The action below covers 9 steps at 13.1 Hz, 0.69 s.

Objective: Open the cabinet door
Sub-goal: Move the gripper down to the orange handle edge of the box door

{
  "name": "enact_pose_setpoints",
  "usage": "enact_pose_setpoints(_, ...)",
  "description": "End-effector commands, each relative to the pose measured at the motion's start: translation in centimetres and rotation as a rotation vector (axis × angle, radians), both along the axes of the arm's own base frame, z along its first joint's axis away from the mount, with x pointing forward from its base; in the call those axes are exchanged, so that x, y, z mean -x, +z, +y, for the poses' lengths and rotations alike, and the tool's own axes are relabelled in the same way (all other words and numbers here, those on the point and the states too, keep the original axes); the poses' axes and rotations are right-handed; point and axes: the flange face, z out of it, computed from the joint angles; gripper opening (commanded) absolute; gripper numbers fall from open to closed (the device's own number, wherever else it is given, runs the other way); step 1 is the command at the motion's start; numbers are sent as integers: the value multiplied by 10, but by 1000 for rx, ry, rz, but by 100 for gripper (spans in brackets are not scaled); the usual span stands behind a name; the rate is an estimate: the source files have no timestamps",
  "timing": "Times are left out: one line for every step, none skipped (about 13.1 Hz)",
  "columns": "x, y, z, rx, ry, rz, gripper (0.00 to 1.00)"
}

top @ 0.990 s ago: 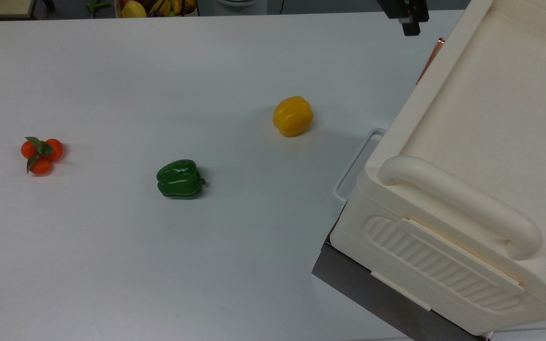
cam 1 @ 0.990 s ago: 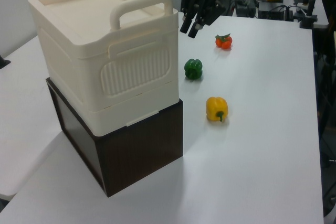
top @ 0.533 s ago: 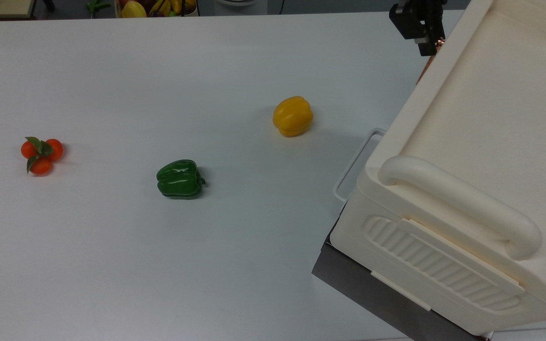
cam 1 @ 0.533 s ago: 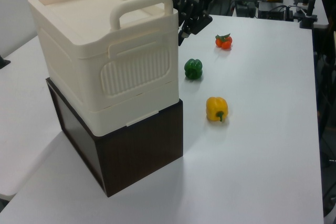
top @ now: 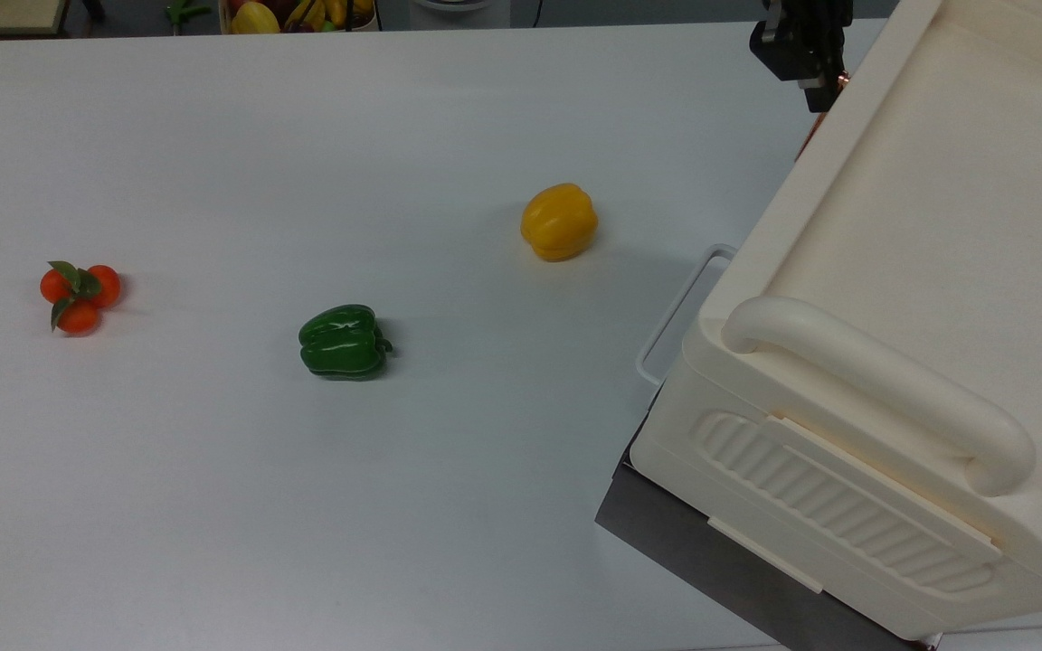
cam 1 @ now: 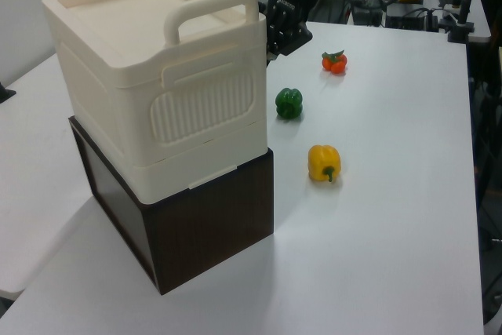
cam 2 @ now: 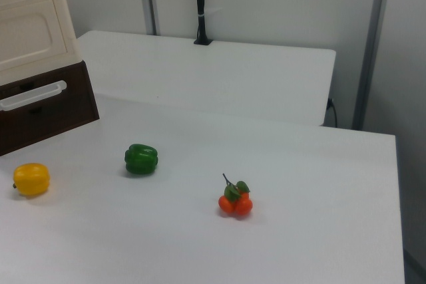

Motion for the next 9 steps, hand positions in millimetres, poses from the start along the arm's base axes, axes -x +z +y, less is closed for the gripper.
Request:
enact_pose_setpoints(6, -7, 9, 4, 24, 4, 0)
enact_pose_setpoints(7, -11, 8, 8, 23, 13, 0)
enact_pose_setpoints(11, -10, 7, 11, 19, 15, 0)
enact_pose_setpoints(14, -10, 4, 8, -12, 49, 0)
enact_pose_setpoints(16, -9, -3, 12, -41, 93, 0)
enact_pose_setpoints(21, -10, -7, 31, -46, 144, 0)
enact_pose_setpoints(23, -8, -12, 37, -52, 159, 0)
enact_pose_setpoints(23, -6, -18, 40, -56, 170, 0)
enact_pose_setpoints(25, -4, -24, 47, -61, 182, 0)
